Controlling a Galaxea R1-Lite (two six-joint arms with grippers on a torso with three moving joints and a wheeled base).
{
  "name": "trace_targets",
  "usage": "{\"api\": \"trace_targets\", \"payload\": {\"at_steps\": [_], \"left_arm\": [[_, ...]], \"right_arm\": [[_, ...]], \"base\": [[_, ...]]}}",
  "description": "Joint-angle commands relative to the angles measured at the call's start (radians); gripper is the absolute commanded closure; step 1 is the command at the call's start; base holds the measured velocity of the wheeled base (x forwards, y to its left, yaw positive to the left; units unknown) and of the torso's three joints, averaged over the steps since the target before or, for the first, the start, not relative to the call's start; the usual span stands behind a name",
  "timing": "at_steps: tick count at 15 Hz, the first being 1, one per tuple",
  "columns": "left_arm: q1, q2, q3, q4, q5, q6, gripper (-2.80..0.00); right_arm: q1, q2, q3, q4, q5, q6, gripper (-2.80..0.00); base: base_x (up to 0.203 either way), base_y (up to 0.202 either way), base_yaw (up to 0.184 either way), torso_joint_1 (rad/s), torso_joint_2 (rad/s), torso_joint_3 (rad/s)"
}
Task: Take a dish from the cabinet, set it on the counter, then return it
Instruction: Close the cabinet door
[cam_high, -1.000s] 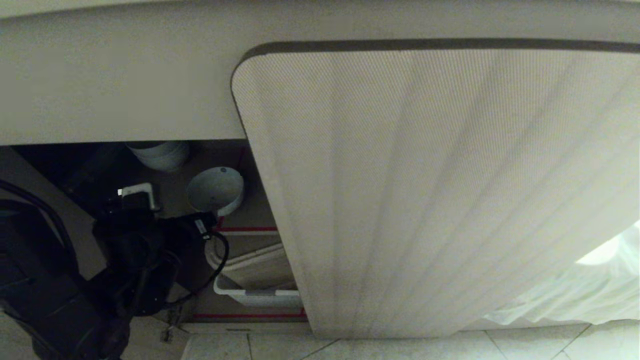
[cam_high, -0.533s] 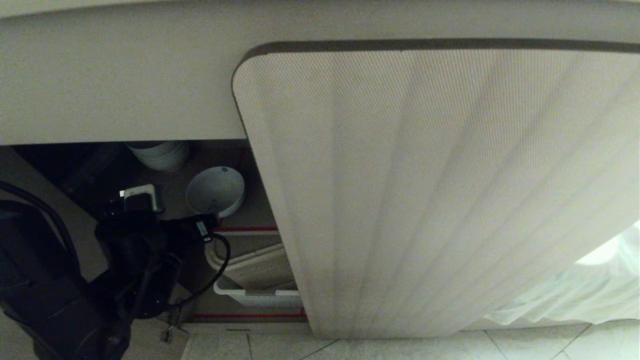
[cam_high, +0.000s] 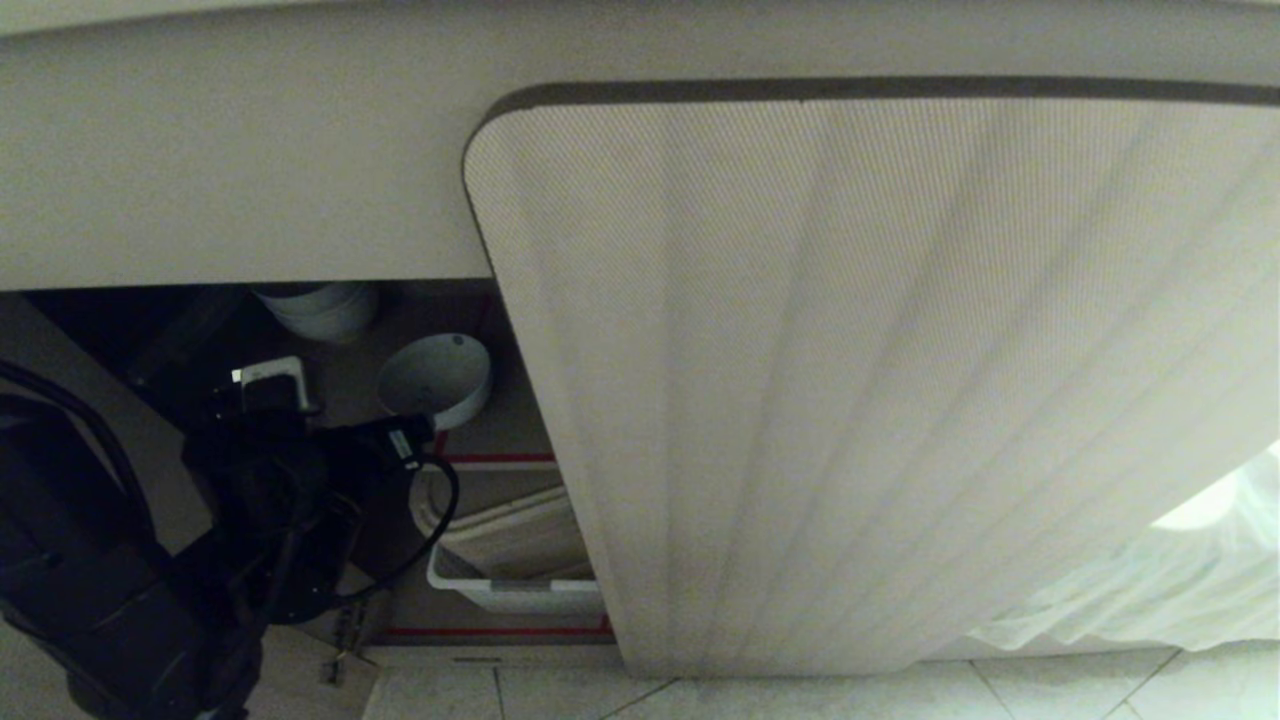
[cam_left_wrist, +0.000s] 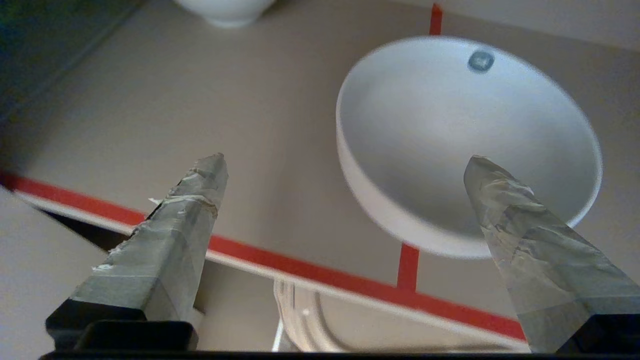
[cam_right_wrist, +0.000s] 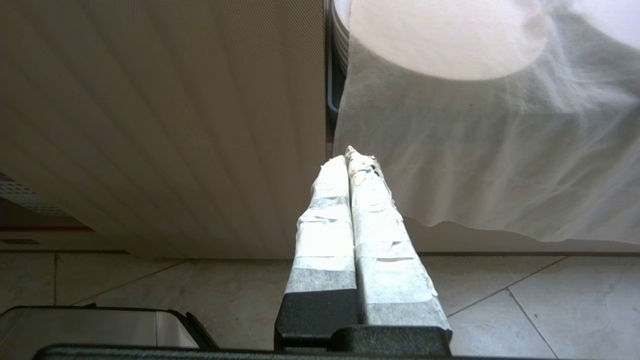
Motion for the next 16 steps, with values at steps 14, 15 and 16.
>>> {"api": "trace_targets", "payload": {"at_steps": [14, 15, 16], "left_arm": [[-0.007, -0.102, 0.01, -0.049, 0.001, 0.03, 0.0], [-0.008, -0.114, 0.018, -0.049, 0.001, 0.032, 0.0], [-0.009, -0.123, 0.026, -0.049, 0.002, 0.047, 0.0]], "right_arm": [[0.002, 0.0, 0.0, 0.0, 0.0, 0.001, 0.0], [0.0, 0.0, 0.0, 0.0, 0.0, 0.001, 0.0], [0.0, 0.0, 0.0, 0.0, 0.0, 0.0, 0.0]], "base": [[0.0, 0.0, 0.0, 0.0, 0.0, 0.0], [0.0, 0.0, 0.0, 0.0, 0.0, 0.0], [0.0, 0.0, 0.0, 0.0, 0.0, 0.0]]}}
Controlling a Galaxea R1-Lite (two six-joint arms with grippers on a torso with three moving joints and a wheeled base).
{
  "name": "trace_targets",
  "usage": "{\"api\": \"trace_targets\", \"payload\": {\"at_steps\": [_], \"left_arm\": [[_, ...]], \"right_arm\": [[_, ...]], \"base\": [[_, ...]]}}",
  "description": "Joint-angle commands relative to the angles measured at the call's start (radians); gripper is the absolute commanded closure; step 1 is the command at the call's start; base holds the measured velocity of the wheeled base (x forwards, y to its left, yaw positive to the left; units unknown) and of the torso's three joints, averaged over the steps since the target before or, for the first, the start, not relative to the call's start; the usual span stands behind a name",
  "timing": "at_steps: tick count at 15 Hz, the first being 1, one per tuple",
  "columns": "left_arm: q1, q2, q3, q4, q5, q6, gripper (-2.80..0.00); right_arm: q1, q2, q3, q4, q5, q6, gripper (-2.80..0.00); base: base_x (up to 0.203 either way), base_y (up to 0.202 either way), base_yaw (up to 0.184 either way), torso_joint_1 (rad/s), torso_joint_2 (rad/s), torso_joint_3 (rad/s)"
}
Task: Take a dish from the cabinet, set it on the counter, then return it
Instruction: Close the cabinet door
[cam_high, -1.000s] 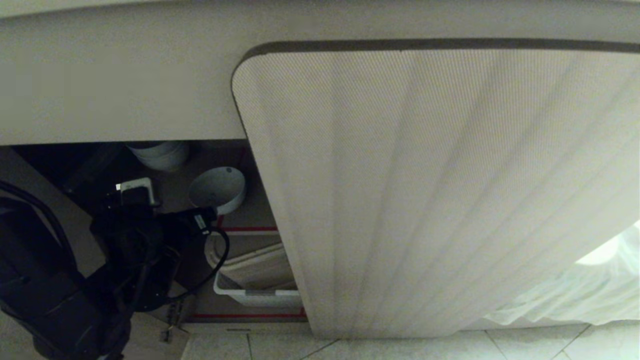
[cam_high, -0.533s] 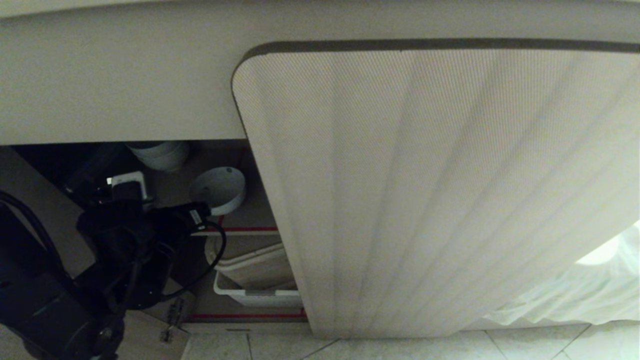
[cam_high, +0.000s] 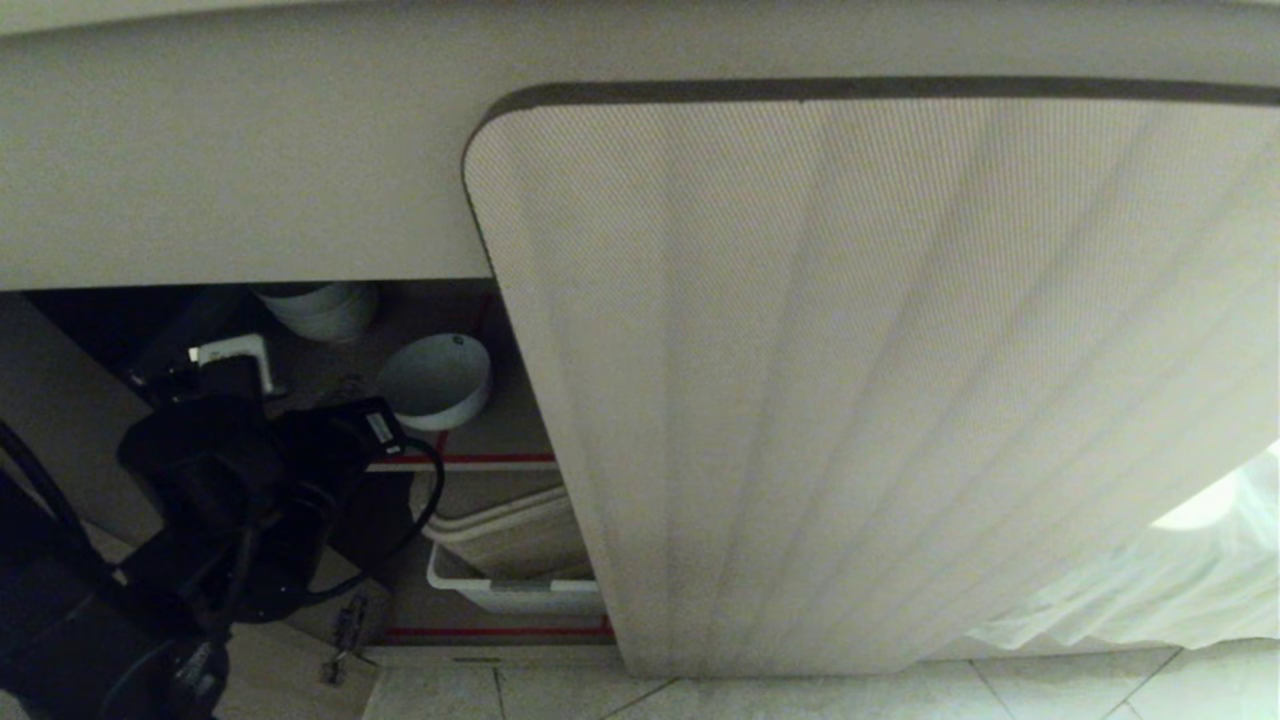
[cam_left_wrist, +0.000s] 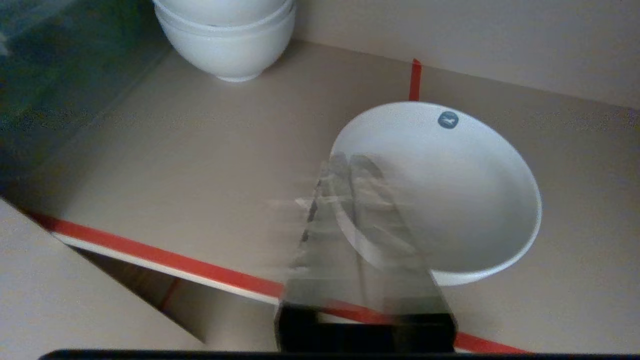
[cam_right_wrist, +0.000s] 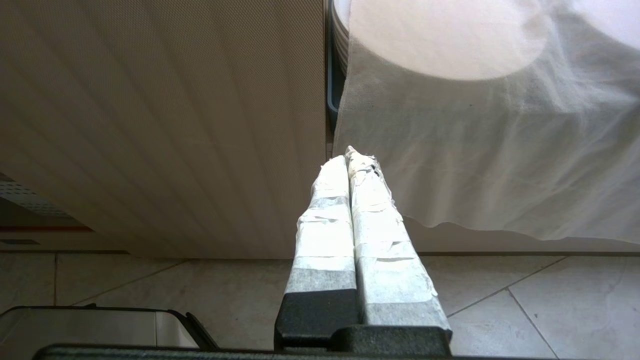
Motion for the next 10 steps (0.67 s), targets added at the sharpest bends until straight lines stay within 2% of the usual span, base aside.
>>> {"api": "trace_targets", "payload": {"at_steps": [1, 7, 10], "left_arm": [[-0.001, -0.033, 0.019, -0.048, 0.003, 0.025, 0.0], [-0.002, -0.08, 0.026, -0.048, 0.004, 0.049, 0.0], [-0.024, -0.112, 0.084, -0.048, 0.002, 0.066, 0.0]], "right_arm": [[0.0, 0.0, 0.0, 0.0, 0.0, 0.001, 0.0], [0.0, 0.0, 0.0, 0.0, 0.0, 0.0, 0.0], [0.001, 0.0, 0.0, -0.001, 0.0, 0.0, 0.0]], "base": [[0.0, 0.0, 0.0, 0.0, 0.0, 0.0], [0.0, 0.0, 0.0, 0.0, 0.0, 0.0], [0.0, 0.0, 0.0, 0.0, 0.0, 0.0]]}}
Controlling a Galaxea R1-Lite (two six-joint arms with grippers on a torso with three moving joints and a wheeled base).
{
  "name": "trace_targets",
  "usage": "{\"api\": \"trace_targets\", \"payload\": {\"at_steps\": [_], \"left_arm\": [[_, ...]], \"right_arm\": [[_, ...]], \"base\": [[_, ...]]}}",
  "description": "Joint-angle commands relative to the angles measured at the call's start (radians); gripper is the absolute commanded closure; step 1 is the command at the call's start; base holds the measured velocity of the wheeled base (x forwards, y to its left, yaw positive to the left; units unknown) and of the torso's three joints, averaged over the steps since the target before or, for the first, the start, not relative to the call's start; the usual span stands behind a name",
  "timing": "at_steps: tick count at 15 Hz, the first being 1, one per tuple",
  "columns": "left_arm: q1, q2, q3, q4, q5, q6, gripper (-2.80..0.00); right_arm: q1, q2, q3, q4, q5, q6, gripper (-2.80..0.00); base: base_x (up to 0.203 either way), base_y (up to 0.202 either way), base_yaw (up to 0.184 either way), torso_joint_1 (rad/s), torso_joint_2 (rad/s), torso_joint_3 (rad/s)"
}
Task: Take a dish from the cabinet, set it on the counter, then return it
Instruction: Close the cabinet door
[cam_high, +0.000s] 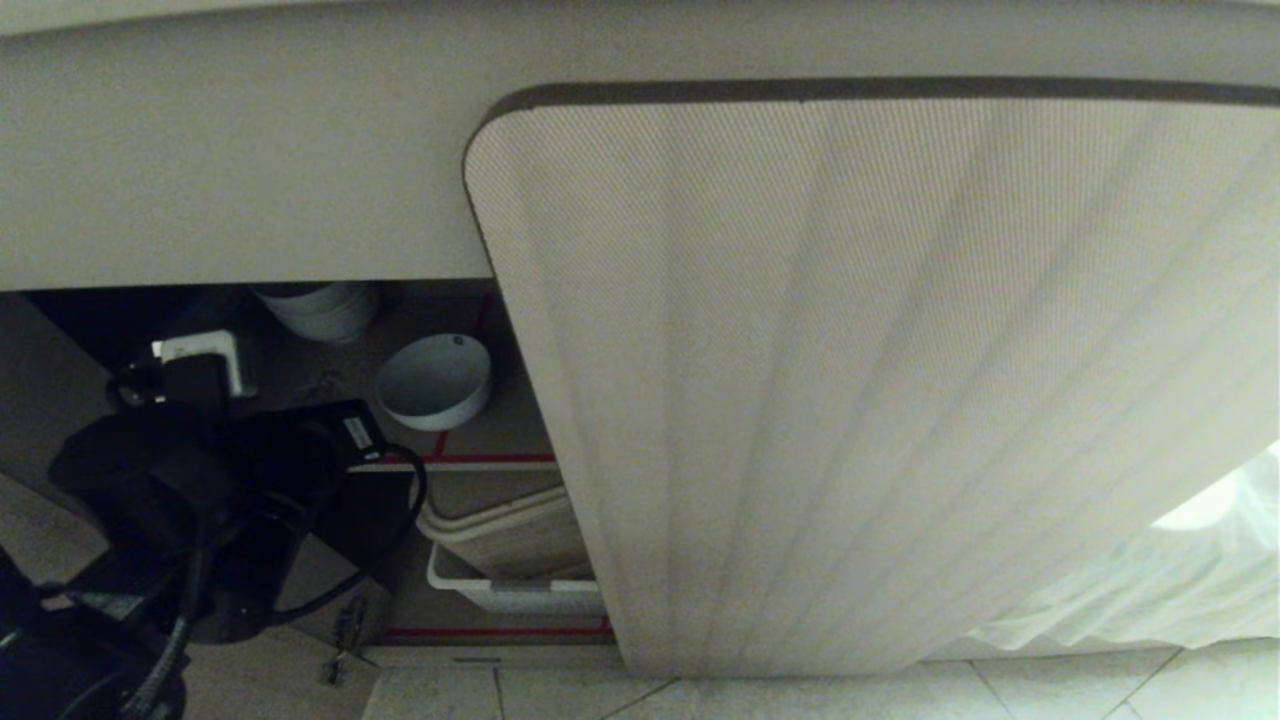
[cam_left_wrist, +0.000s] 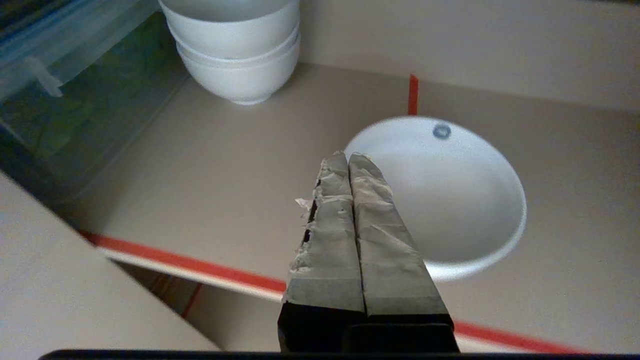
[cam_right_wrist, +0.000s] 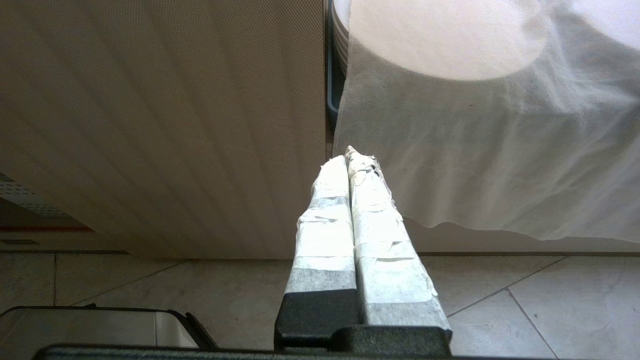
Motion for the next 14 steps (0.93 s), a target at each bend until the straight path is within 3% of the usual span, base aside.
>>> {"api": "trace_targets", "payload": {"at_steps": [1, 14], "left_arm": [[-0.015, -0.041, 0.044, -0.048, 0.003, 0.0, 0.0], [-0.02, -0.128, 0.153, -0.048, -0.001, 0.029, 0.0]], "right_arm": [[0.0, 0.0, 0.0, 0.0, 0.0, 0.0, 0.0], [0.0, 0.0, 0.0, 0.0, 0.0, 0.0, 0.0]], "base": [[0.0, 0.0, 0.0, 0.0, 0.0, 0.0], [0.0, 0.0, 0.0, 0.0, 0.0, 0.0]]}}
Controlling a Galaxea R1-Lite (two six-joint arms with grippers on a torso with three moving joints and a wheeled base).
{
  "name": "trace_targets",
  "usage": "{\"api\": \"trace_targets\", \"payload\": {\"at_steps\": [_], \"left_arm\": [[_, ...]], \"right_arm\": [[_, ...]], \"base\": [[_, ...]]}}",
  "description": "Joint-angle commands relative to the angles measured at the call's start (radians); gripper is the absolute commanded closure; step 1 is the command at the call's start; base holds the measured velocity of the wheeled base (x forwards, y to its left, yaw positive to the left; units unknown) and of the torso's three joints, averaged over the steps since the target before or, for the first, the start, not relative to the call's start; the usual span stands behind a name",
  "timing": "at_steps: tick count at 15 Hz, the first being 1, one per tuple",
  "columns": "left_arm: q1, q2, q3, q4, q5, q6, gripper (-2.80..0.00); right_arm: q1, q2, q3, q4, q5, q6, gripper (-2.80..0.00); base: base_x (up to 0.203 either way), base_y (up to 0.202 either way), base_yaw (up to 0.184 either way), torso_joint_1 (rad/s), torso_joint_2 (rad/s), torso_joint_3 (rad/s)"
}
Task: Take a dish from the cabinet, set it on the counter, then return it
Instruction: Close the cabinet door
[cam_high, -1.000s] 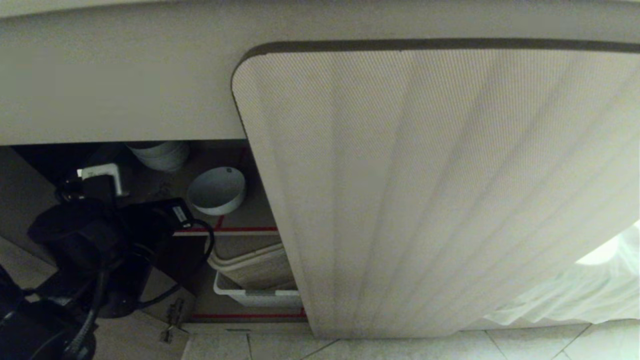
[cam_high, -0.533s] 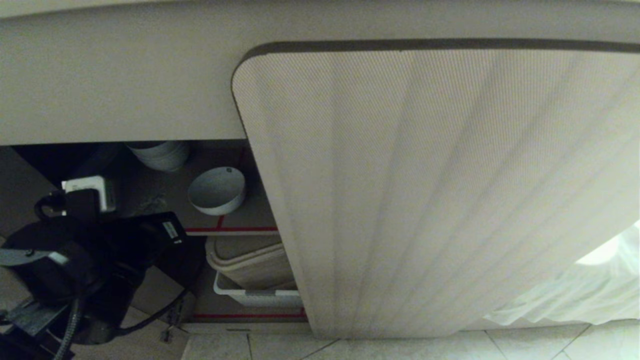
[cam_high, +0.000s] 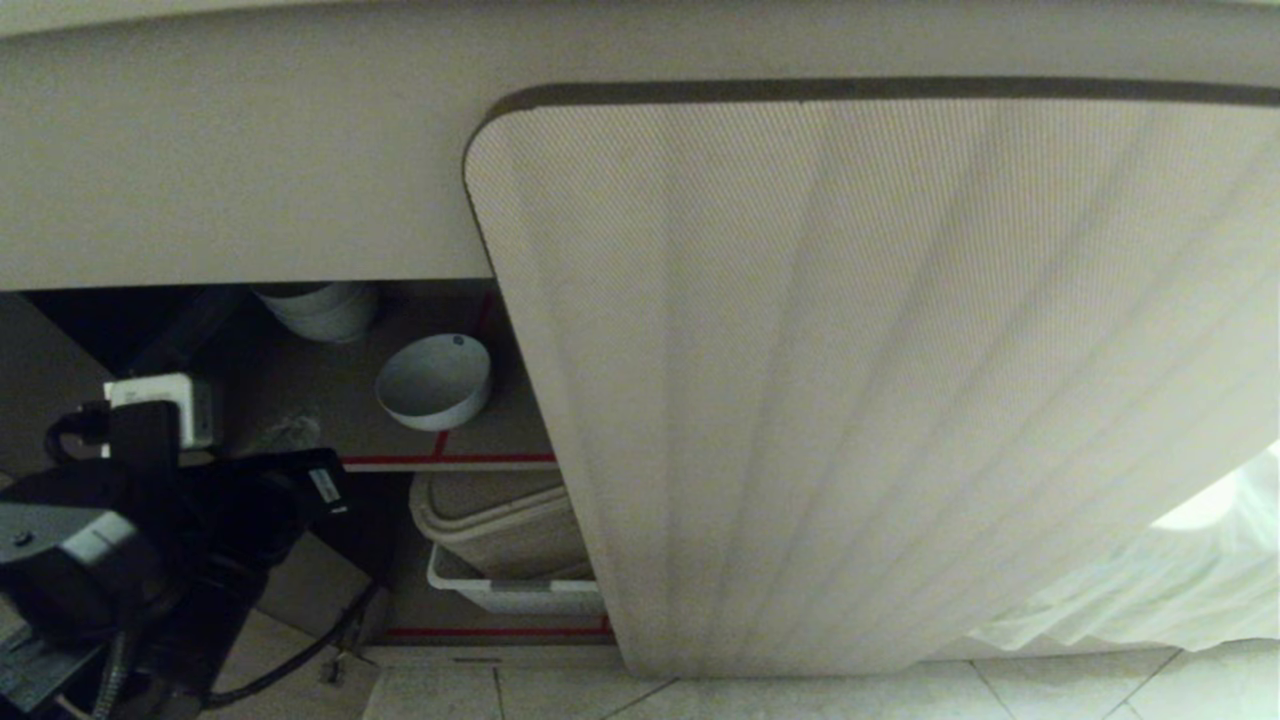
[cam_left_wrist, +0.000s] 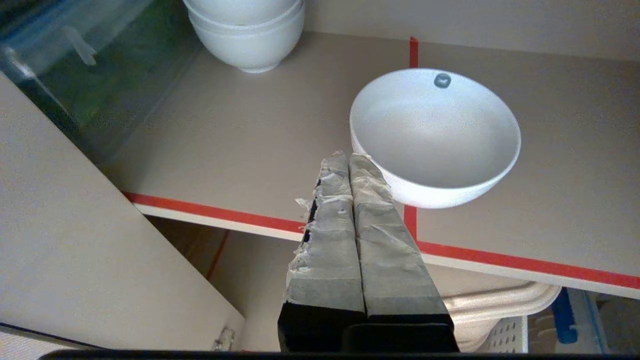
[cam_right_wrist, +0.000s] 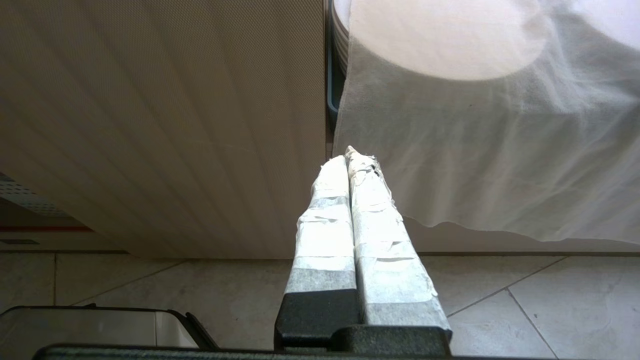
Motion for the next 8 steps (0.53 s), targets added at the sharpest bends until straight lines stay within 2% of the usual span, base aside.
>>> {"api": "trace_targets", "payload": {"at_steps": [1, 8], "left_arm": [[0.001, -0.035, 0.017, -0.048, 0.004, 0.015, 0.0], [0.004, -0.091, 0.078, -0.048, 0.004, 0.034, 0.0]], "right_arm": [[0.0, 0.0, 0.0, 0.0, 0.0, 0.0, 0.0], [0.0, 0.0, 0.0, 0.0, 0.0, 0.001, 0.0]], "base": [[0.0, 0.0, 0.0, 0.0, 0.0, 0.0], [0.0, 0.0, 0.0, 0.0, 0.0, 0.0]]}}
